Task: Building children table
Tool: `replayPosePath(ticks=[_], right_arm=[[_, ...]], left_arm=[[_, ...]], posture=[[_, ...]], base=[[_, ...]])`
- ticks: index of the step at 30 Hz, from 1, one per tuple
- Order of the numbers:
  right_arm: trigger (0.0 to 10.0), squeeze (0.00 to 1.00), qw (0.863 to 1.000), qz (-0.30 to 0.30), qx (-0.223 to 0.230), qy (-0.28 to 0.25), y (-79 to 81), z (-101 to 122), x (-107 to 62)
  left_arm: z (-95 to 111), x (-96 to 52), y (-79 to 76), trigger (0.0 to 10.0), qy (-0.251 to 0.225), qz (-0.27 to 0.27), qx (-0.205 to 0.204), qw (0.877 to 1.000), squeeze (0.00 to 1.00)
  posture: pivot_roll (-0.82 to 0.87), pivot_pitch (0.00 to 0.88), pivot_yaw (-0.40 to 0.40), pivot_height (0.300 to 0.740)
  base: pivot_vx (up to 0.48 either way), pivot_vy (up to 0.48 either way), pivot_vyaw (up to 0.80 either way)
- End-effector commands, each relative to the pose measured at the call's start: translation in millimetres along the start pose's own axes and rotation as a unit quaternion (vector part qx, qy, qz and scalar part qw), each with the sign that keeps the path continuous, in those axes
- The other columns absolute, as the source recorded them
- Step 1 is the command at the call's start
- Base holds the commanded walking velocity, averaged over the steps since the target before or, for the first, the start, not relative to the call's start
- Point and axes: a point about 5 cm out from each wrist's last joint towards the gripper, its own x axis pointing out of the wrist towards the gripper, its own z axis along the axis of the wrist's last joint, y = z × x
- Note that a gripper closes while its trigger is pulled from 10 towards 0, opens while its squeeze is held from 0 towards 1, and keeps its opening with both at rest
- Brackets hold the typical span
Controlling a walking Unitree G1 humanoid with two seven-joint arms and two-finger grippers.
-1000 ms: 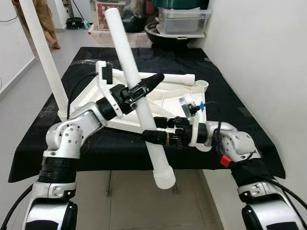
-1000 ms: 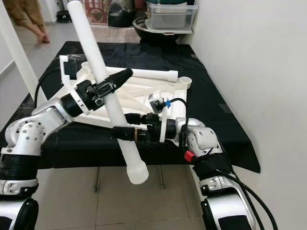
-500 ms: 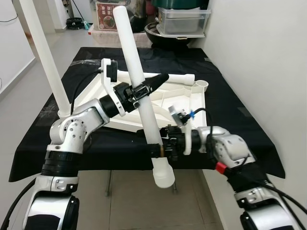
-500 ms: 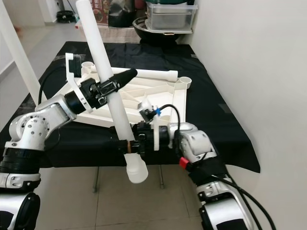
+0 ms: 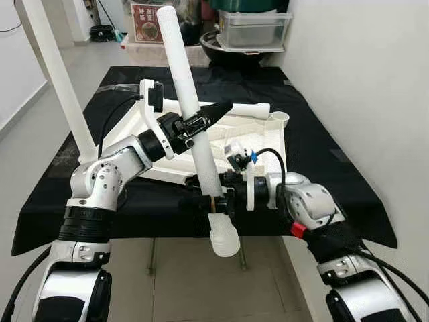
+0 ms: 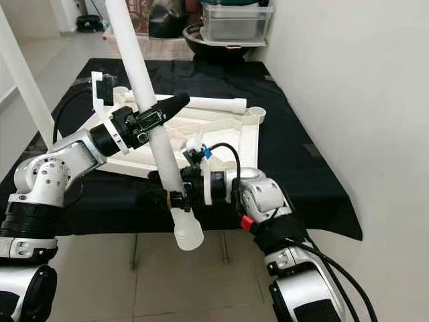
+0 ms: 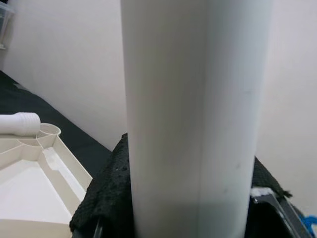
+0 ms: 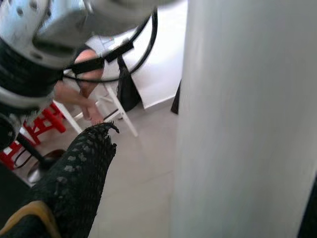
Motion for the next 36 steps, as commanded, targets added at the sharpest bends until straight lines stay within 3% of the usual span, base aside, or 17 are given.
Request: replayPosePath(ticks=[1, 11, 15, 25, 36], right_arm=[[10.0, 0.00, 1.000, 0.011, 0.004, -0.010, 1.9, 5.4, 8.0], [10.0, 0.00, 0.999, 0.043, 0.018, -0.010, 9.6, 6.6, 13.7], [10.0, 0.00, 0.999, 0.030, 0.027, -0.017, 7.7, 4.7, 18.8], [10.0, 0.00, 0.999, 0.032, 0.022, 0.006, 7.9, -4.9, 16.0], [10.0, 0.00, 1.000, 0.003, 0.011, -0.006, 3.3, -1.3, 10.6]], left_arm=[[-0.1, 8.5, -7.3, 10.0, -0.005, -0.025, 0.003, 1.000, 0.00], [-0.3, 9.4, -7.0, 10.0, -0.006, -0.025, 0.007, 1.000, 0.00], [0.5, 9.5, -7.0, 10.0, -0.007, -0.025, 0.009, 1.000, 0.00], [1.9, 8.1, -6.1, 10.0, -0.009, -0.023, 0.016, 1.000, 0.00], [0.7, 8.5, -2.7, 10.0, -0.009, -0.013, 0.022, 1.000, 0.00]], posture=[[0.05, 0.047, -0.036, 0.740], [0.05, 0.038, -0.036, 0.740], [0.05, 0.031, -0.036, 0.740], [0.05, 0.018, -0.037, 0.740], [0.05, 0.019, -0.030, 0.740]], base=[[0.000, 0.000, 0.00], [0.000, 0.000, 0.00], [0.000, 0.000, 0.00], [0.000, 0.000, -0.74], [0.000, 0.000, -0.77]])
